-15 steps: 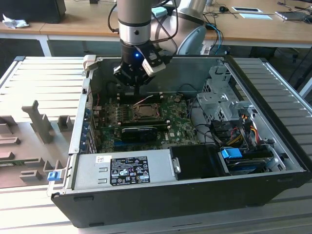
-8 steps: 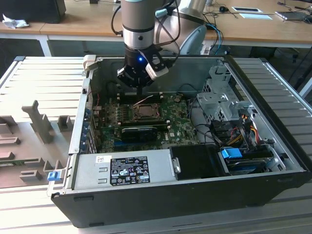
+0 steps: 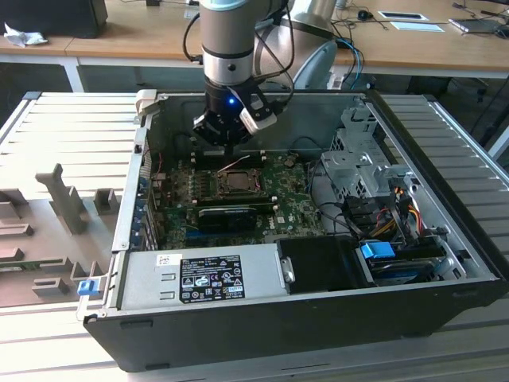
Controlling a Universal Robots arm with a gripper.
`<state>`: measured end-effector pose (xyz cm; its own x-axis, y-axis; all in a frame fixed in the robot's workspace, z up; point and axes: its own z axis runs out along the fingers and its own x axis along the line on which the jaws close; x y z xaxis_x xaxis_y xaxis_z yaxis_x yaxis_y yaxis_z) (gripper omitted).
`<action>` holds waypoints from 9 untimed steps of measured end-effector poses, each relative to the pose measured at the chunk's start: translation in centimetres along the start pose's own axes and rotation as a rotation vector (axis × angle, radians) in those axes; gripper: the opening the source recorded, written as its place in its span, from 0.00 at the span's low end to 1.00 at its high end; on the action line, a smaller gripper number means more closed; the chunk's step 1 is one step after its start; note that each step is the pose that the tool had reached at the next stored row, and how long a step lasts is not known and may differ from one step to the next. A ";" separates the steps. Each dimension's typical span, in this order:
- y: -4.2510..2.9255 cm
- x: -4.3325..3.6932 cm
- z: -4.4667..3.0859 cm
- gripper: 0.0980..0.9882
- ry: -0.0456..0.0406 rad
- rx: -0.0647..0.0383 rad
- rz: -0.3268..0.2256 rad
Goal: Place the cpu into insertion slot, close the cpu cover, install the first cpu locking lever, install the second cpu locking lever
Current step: 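Install the first cpu locking lever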
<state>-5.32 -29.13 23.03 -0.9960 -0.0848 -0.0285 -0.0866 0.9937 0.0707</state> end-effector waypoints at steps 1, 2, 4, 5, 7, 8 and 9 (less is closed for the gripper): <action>0.05 -0.23 0.15 0.01 -0.0001 0.000 0.000; 0.11 -0.35 0.22 0.01 -0.0002 0.000 0.000; 0.39 -0.67 0.36 0.01 -0.0001 0.000 0.000; 0.48 -0.78 0.40 0.01 -0.0001 0.000 0.000; 0.62 -1.02 0.50 0.01 -0.0002 0.000 0.000; 0.61 -1.16 0.58 0.01 -0.0002 0.000 0.000; 0.60 -1.19 0.61 0.01 0.0000 0.000 0.000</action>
<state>-4.18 -28.39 22.50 -0.9960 -0.0848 -0.0285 -0.0866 0.9937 0.0705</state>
